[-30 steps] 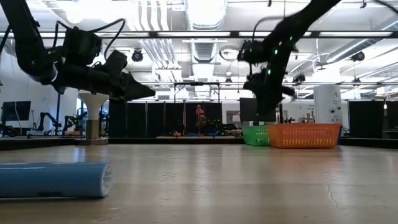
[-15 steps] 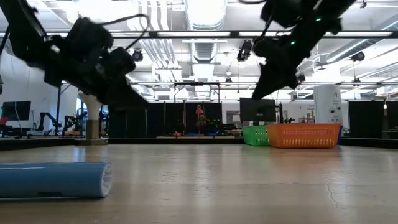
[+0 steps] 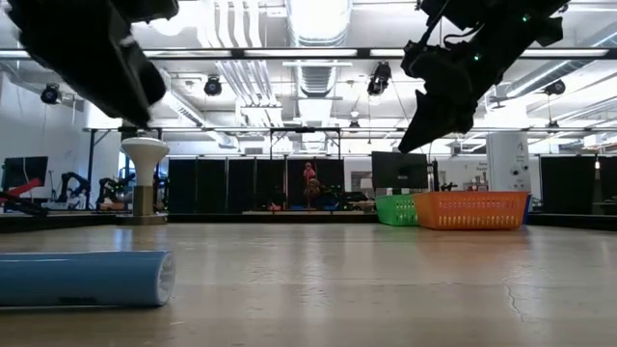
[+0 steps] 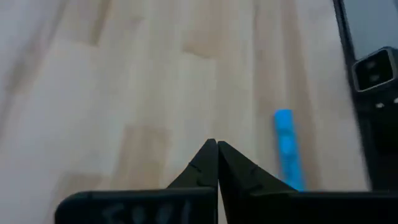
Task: Pick & Place Markers
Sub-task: Put the blue highlighter pen into the orange bin
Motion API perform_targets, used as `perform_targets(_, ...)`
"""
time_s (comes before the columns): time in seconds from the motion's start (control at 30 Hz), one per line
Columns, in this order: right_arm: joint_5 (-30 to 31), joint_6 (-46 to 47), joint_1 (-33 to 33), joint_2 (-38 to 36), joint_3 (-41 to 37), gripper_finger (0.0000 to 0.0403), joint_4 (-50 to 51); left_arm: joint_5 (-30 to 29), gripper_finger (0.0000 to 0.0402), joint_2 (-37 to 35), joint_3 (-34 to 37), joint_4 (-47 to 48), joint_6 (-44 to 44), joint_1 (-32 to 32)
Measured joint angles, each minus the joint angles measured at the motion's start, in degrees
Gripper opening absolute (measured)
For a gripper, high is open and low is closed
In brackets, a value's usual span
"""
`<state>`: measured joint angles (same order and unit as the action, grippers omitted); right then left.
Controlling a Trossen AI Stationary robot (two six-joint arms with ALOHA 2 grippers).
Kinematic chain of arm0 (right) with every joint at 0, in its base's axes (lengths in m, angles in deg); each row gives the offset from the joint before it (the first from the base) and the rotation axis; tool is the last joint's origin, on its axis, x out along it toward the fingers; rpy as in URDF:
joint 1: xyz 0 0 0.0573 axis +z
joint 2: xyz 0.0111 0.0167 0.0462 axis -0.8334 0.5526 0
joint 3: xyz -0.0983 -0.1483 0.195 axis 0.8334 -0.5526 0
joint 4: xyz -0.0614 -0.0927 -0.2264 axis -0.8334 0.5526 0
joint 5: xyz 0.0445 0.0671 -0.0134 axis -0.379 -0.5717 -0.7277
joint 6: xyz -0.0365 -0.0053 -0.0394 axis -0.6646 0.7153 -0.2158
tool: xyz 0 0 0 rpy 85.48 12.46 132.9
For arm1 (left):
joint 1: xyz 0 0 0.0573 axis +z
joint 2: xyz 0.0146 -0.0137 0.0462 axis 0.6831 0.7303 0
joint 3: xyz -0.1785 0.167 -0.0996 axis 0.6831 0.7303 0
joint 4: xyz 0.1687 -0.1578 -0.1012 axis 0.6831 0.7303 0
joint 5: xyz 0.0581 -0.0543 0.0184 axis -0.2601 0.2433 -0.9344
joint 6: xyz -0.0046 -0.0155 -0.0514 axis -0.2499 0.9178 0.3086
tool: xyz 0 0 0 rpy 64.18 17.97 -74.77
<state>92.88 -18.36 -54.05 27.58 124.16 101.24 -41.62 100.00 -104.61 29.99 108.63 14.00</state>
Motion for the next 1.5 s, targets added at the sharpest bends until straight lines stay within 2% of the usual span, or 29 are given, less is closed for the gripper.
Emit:
perform_targets(0.07,0.02,0.06,0.57,0.43,0.00,0.0023,-0.60,-0.80,0.0014,2.04,-3.36,4.17,4.81,-2.03)
perform_targets(0.17,0.03,0.20,1.57,0.78,0.02,0.0023,-0.62,1.51,0.0045,5.41,-7.19,10.06,9.02,-4.35)
perform_targets(0.27,0.00,0.24,2.62,0.93,0.02,0.0023,-1.18,4.04,0.0086,8.42,-9.23,10.65,12.58,-7.26)
perform_targets(0.43,0.00,0.26,4.38,0.93,0.02,0.0023,-1.74,4.09,0.0148,14.03,-12.39,10.50,15.80,-13.02)
perform_targets(0.63,0.49,0.26,5.82,0.93,0.02,0.0023,-1.70,0.99,0.0180,19.61,-15.32,10.04,19.19,-16.56)
perform_targets(0.93,2.75,0.24,7.46,0.94,0.00,0.0023,-1.58,-1.57,0.0181,26.40,-17.72,12.60,22.14,-17.44)
perform_targets(1.1,3.05,0.21,7.89,0.95,0.00,0.0023,-1.60,-1.09,0.0175,26.93,-18.44,13.46,23.70,-17.89)
perform_targets(1.3,4.34,0.21,8.29,0.72,-0.02,0.0023,-1.59,-2.00,0.0127,26.93,-18.54,14.22,22.77,-17.93)
perform_targets(1.5,4.45,-0.22,8.53,-1.18,-0.04,0.0023,-1.51,-1.23,0.0081,26.88,-18.80,15.00,18.24,-15.79)
